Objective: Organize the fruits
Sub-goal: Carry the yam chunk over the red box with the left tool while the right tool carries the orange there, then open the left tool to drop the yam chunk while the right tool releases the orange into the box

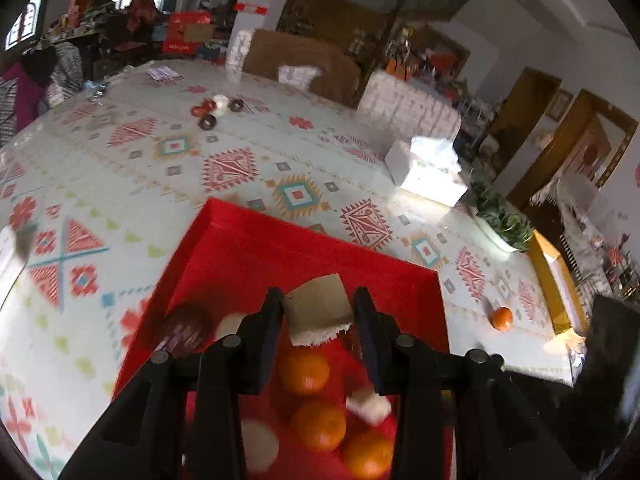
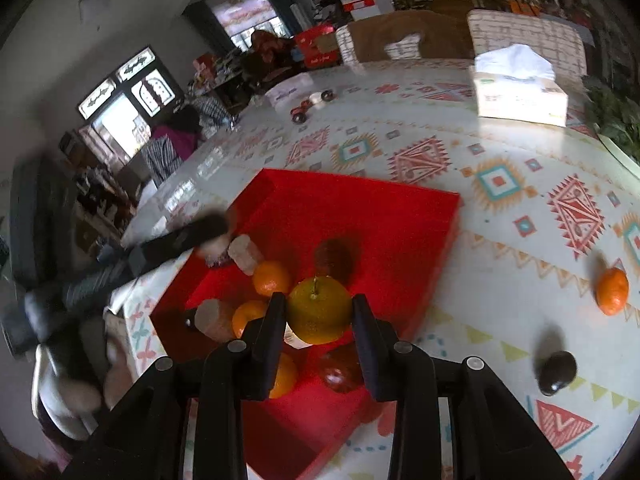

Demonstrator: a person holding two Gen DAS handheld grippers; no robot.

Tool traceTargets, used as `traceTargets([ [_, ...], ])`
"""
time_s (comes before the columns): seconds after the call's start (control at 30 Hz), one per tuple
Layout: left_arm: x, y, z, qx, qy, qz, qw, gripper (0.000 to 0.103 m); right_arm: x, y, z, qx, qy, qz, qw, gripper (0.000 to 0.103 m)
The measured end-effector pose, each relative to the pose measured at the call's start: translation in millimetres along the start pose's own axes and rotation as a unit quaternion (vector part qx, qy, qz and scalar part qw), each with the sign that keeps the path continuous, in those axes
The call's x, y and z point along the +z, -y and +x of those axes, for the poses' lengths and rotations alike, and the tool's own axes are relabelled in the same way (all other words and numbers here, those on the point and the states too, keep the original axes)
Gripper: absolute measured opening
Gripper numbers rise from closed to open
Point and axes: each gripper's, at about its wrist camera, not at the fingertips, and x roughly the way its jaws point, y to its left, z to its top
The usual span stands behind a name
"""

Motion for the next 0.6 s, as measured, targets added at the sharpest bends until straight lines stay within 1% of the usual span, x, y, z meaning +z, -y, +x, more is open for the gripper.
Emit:
traceTargets([
  [0.1, 10, -3, 27, 0.005, -0.031, -0.006, 0.9995, 0.035, -5, -13, 4, -0.004, -0.004, -0.029, 1.0, 0.036],
  [0.23, 15, -7, 50, 0.006, -0.056, -0.013, 0.9983, 0.035, -10, -26, 11, -0.01, -0.011, -0.061, 0.998, 0.036],
  [0.4, 16, -8, 61, 0.007, -0.067, -0.011, 0.9977, 0.035, -24, -30, 12, -0.003, -0.021, -0.071, 0.997, 0.036],
  [0.5, 17, -9, 67, 0.007, -0.07, -0.011, 0.9974, 0.035, -31, -37, 6, -0.005, -0.014, -0.086, 0.996, 0.036],
  [0.6, 18, -9, 71, 0.01, -0.073, -0.01, 0.9972, 0.035, -36, -43, 1, 0.014, -0.011, -0.095, 0.995, 0.036],
])
